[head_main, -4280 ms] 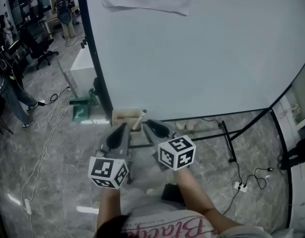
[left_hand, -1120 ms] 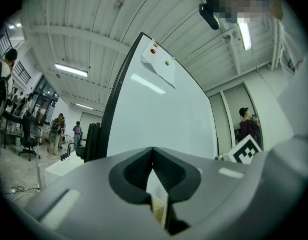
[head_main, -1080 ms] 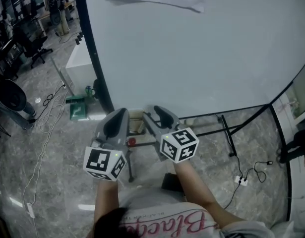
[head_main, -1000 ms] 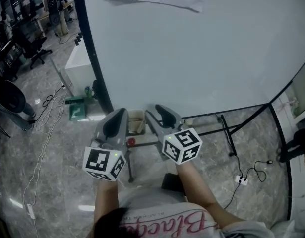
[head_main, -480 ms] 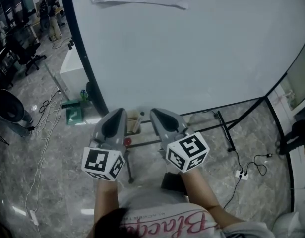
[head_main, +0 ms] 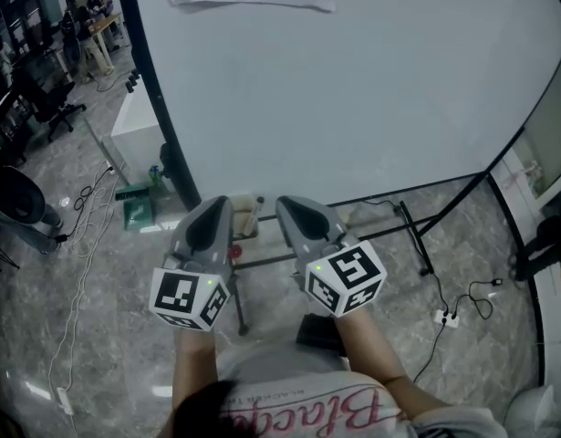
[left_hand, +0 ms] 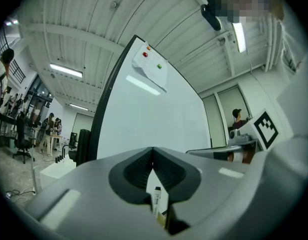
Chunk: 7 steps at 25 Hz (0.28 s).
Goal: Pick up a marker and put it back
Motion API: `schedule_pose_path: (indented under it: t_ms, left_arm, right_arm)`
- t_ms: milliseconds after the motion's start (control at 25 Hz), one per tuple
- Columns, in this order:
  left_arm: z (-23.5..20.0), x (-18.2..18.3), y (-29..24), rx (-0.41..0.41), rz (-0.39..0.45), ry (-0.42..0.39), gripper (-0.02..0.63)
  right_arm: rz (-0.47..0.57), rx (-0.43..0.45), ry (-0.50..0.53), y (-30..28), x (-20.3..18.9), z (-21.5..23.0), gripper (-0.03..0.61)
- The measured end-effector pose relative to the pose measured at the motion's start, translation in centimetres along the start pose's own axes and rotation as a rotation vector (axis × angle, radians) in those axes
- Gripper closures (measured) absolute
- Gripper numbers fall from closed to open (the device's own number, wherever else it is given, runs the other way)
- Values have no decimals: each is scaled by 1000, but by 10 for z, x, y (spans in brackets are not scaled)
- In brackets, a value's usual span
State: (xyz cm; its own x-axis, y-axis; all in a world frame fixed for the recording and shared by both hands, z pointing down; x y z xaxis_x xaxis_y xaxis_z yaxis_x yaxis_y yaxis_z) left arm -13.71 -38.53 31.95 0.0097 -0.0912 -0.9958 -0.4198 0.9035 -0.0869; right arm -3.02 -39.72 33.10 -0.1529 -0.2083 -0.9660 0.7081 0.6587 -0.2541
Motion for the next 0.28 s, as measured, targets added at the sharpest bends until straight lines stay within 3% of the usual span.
schedule_pose_path:
  t_ms: [280]
  left_arm:
    - [-1, 5, 11, 29, 11, -11, 614]
  right_arm:
    - [-2, -22, 28, 12, 2, -4, 577]
Point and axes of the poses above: the fingertips, and each gripper's own axes: y backward along the fingers, z to its right, x out of its top, the point moved 2 cm from there along y, backward along the fingers, and after that the axes turned 14 degrees about -z, right-handed, at the moved point
